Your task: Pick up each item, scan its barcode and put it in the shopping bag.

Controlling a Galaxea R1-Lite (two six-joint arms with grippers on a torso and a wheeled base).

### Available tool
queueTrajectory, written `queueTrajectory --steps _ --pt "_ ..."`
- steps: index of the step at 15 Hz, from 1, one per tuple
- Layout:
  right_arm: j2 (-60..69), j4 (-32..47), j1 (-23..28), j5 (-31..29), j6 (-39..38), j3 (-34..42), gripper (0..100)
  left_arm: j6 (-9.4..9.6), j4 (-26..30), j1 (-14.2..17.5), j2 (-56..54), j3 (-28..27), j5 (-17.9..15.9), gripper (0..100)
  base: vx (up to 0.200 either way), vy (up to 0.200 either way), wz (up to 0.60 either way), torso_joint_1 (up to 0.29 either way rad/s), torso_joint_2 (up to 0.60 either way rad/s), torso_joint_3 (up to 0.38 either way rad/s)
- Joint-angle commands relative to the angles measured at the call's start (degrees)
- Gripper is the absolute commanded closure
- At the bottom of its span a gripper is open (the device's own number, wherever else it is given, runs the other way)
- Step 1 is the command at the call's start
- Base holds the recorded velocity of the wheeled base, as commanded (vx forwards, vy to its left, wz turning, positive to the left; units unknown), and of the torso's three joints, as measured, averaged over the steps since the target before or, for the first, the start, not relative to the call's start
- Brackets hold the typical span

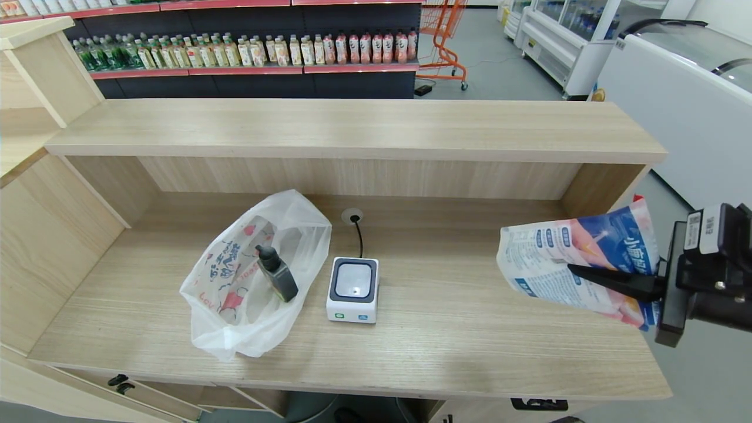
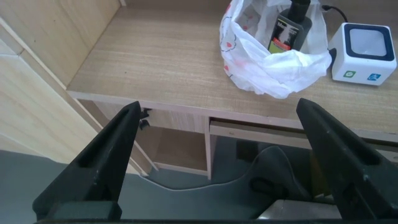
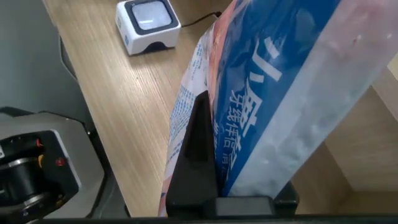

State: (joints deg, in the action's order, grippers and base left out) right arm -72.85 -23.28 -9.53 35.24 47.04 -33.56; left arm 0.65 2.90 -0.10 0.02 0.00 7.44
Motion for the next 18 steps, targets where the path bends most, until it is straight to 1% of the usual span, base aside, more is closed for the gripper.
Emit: queueTrajectory --steps 1,5,9,12,17,18 --pt "0.7 0.0 -1.4 0.3 -1.9 0.6 100 -0.03 0.0 0.0 0.0 0.0 -0.1 0 0.000 0.200 0.00 -0.012 0.01 0.002" --pt "1.0 0.0 -2.2 0.4 -7.5 0.7 100 -0.03 0.0 0.0 0.0 0.0 0.0 0 0.000 0.200 0.00 0.002 0.00 0.005" --pt "0.5 0.0 -2.2 0.4 -8.3 1.0 100 0.06 0.0 0.0 0.0 0.0 -0.1 0 0.000 0.200 0.00 0.000 0.00 0.001" --pt "-1.6 -0.2 -1.6 0.3 -8.3 1.0 100 0.14 0.0 0.0 0.0 0.0 -0.1 0 0.000 0.000 0.00 0.000 0.00 0.000" --pt "-3.9 -0.2 -1.8 1.3 -9.5 0.9 100 -0.03 0.0 0.0 0.0 0.0 0.0 0 0.200 0.000 0.00 -0.006 0.00 0.005" --pt "-4.0 -0.2 -1.8 1.3 -9.5 0.9 100 -0.03 0.0 0.0 0.0 0.0 0.0 0 0.000 0.000 0.00 0.000 0.00 0.000"
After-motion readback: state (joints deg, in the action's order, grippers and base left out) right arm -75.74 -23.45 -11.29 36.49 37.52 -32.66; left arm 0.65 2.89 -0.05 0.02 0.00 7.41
